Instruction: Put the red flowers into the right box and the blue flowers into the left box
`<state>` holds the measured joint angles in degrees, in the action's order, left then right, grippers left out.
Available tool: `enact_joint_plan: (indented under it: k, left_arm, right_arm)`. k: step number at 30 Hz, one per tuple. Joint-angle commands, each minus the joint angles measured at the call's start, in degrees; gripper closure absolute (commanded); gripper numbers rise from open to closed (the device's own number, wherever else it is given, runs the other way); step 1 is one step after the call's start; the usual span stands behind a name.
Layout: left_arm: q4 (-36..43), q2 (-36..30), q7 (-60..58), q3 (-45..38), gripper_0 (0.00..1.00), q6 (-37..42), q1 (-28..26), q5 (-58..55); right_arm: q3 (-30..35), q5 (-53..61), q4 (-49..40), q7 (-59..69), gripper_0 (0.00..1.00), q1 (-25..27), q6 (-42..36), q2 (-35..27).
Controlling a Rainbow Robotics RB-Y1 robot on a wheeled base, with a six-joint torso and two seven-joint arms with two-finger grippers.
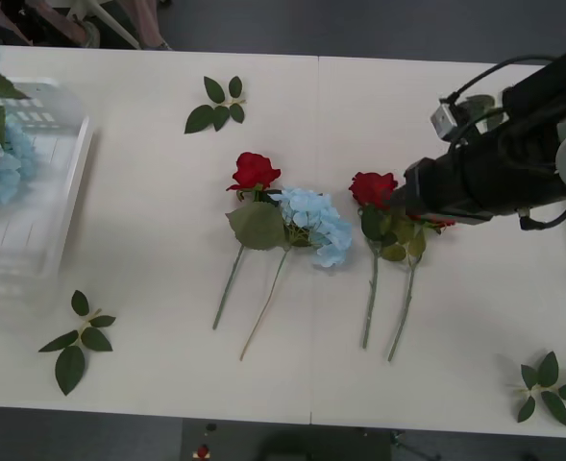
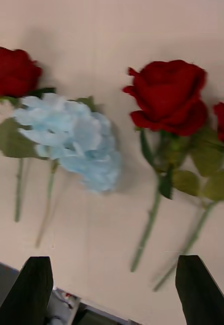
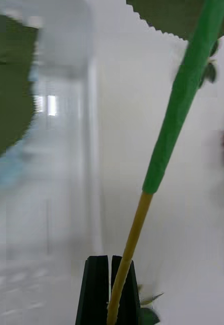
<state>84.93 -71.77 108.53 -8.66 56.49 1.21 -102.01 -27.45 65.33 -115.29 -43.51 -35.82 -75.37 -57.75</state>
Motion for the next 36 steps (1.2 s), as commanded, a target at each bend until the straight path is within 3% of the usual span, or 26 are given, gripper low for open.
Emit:
enact_joint_plan:
  k: [1, 5, 10, 12, 13, 18, 20, 21, 22, 32, 36]
  left_arm:
    - [-5.92, -0.74, 5.02, 1.98, 1.0, -0.85, 2.04, 6.91]
    - [-9.61, -0.74, 7.31, 2.77, 1.0, -4.19, 2.48, 14.65]
    - [-11.37, -0.74, 7.66, 4.88, 0.99, -4.98, 3.53, 19.22]
    - [-11.11, -0.65, 7.83, 5.94, 0.93, -5.51, 3.8, 19.39]
    - [-10.75, -0.65, 7.92, 6.82, 0.82, -6.57, 3.8, 19.39]
    - [-10.23, -0.39, 8.36, 7.78, 0.53, -8.24, 3.8, 18.78]
    - [-10.31, -0.21, 8.54, 7.78, 0.3, -8.24, 3.8, 17.81]
    - [-10.4, -0.12, 8.8, 7.78, 0.12, -8.24, 3.71, 16.76]
    - [-10.4, -0.12, 8.98, 7.78, 0.03, -8.24, 3.71, 15.7]
    - [-10.75, -0.21, 10.3, 5.5, 0.0, -7.97, 3.71, 7.44]
    - [-10.49, -1.27, 11.09, -2.06, 0.0, 2.49, 3.71, -6.71]
  right_arm:
    - [-9.29, -11.1, -3.28, 9.41, 0.29, -1.0, 2.68, -4.04]
    - [-17.9, -20.42, -0.99, 17.4, 0.29, -1.09, 9.54, -5.88]
    - [-20.63, -23.5, 4.37, 18.46, 0.29, -1.0, 13.14, -4.92]
    - [-20.54, -23.76, 5.78, 18.55, 0.29, -1.09, 13.32, -4.13]
    - [-20.63, -24.37, 7.09, 18.55, 0.29, -1.09, 14.02, -3.6]
    - [-20.89, -24.46, 11.58, 18.02, 0.29, -1.0, 16.66, -1.49]
    - [-21.24, -24.73, 12.81, 17.84, 0.28, -1.0, 17.19, -0.79]
    - [-21.51, -24.9, 13.51, 17.76, 0.29, -1.09, 17.71, -0.52]
    - [-21.77, -25.08, 14.13, 17.67, 0.29, -1.09, 18.24, -0.26]
    - [-26.96, -29.82, 21.77, 17.58, 0.29, -1.71, 23.69, 2.9]
    - [-27.48, -30.88, 25.2, 17.4, 0.29, -1.71, 25.01, 5.19]
